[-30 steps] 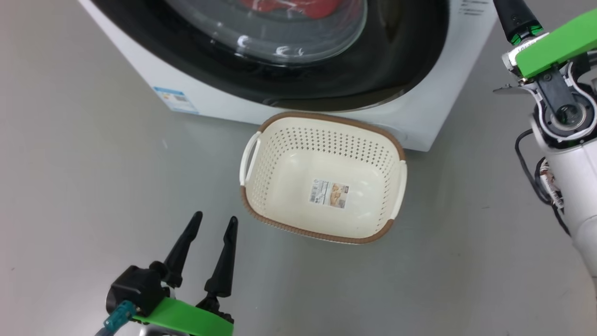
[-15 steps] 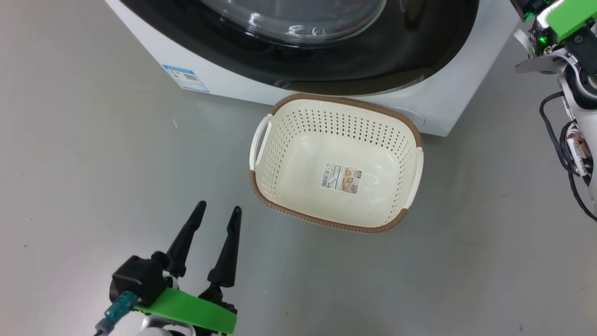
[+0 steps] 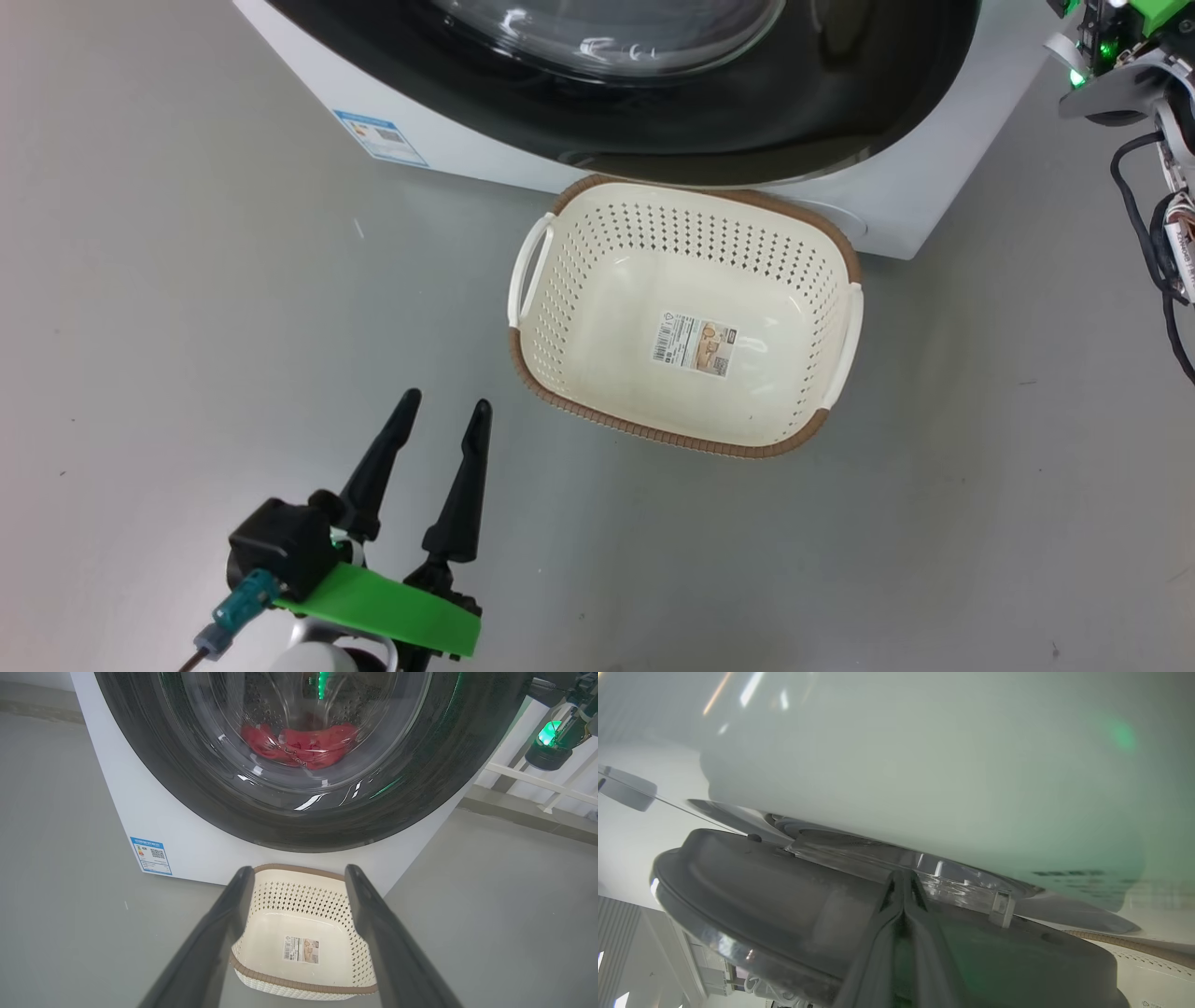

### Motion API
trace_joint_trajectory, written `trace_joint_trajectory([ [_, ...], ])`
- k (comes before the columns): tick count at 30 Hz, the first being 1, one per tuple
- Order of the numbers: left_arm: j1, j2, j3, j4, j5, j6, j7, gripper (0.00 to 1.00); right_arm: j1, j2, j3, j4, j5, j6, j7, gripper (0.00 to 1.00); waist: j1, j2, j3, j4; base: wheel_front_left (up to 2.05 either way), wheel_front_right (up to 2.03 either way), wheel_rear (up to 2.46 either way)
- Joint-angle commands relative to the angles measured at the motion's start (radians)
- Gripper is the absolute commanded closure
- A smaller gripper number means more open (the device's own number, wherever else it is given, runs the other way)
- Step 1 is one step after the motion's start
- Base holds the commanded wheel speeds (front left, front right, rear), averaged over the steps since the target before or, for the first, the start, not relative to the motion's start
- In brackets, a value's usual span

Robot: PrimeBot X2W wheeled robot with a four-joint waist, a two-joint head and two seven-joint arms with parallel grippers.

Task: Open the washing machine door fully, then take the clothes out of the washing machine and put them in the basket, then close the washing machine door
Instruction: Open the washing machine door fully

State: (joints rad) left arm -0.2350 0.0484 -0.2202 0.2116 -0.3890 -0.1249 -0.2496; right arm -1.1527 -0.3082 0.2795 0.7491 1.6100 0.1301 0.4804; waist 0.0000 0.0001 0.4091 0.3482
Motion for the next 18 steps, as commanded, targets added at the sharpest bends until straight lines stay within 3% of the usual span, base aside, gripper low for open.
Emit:
trace_joint_trajectory([
  [1, -0.012, 0.015, 0.032, -0.016, -0.004, -0.006, -0.012, 0.00, -0.006, 0.028, 0.020, -0.021, 0.002, 0.001, 0.019, 1.00, 0.0000, -0.0001, -0.003, 0.000, 0.00, 0.00, 0.00],
  [18, 0.016, 0.009, 0.037, -0.012, 0.009, -0.006, -0.012, 0.00, 0.166, 0.045, 0.056, -0.130, 0.002, 0.001, 0.081, 1.00, 0.0000, -0.0001, -0.084, -0.019, 0.00, 0.00, 0.00],
])
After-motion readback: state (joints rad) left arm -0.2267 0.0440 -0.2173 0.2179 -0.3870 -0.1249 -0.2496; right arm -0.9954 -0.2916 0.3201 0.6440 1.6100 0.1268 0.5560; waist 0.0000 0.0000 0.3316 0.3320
